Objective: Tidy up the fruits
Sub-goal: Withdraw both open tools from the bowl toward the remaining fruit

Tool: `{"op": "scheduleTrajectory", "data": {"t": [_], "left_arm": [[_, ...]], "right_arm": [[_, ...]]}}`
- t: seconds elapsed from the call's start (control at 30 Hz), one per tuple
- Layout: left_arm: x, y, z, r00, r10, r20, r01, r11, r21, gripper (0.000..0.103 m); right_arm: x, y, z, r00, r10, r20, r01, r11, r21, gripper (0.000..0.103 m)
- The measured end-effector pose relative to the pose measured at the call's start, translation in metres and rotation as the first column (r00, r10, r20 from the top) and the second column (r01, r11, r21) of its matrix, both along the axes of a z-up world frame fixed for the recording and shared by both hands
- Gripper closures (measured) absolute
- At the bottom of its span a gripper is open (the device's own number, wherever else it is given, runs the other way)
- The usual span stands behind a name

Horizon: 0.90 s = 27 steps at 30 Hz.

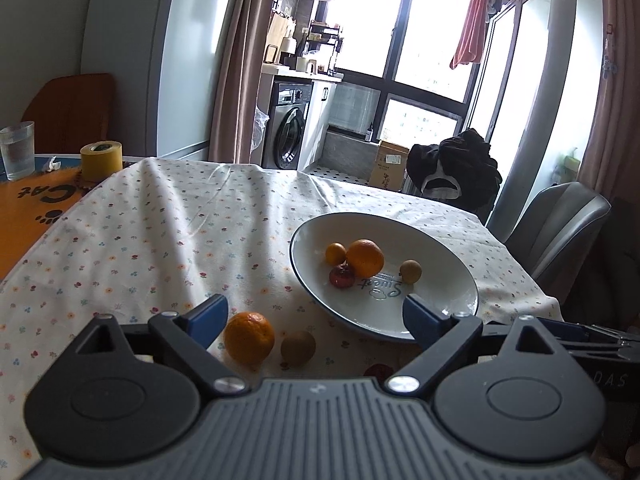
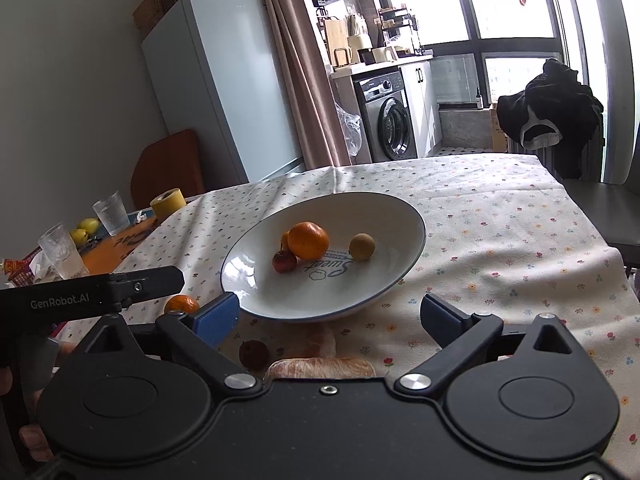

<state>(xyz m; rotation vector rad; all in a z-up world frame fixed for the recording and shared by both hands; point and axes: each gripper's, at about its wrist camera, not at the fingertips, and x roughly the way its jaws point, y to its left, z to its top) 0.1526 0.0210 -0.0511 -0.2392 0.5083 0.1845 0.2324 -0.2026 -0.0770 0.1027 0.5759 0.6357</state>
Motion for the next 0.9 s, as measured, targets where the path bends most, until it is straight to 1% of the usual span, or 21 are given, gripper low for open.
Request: {"op": "scheduleTrajectory", "data": {"t": [0.07, 0.37, 0.5, 0.7, 0.9], "left_arm": [[-0.002, 0.001, -0.001, 1.000, 0.007, -0.001, -0.007, 1.000, -0.003, 0.010], [-0.017, 0.000, -0.009, 1.000, -0.001, -0.013, 0.001, 1.000, -0.013, 0.010], [-0.021, -0.002, -0.014, 0.999, -0.024, -0.021, 0.023, 1.000, -0.014, 0.010], [-0.024, -0.005, -0.023, 0.998, -0.061, -0.032, 0.059, 0.997, -0.049, 0.010], [-0.025, -0.009, -0.028, 0.996, -0.078, -0.042, 0.077, 0.996, -0.040, 0.011]], "right_arm": [[-0.003, -0.001, 0.000, 1.000, -0.004, 0.001, 0.004, 1.000, 0.003, 0.000], [-0.012, -0.007, -0.006, 1.000, 0.001, -0.011, -0.001, 1.000, -0.004, 0.000], [-0.015, -0.008, -0.009, 1.000, 0.010, -0.019, -0.011, 1.000, -0.005, 0.000], [-0.016, -0.007, -0.018, 0.998, 0.030, -0.048, -0.031, 1.000, -0.008, 0.000], [-0.014, -0.006, -0.025, 0.995, 0.058, -0.078, -0.059, 0.998, -0.003, 0.000]]}}
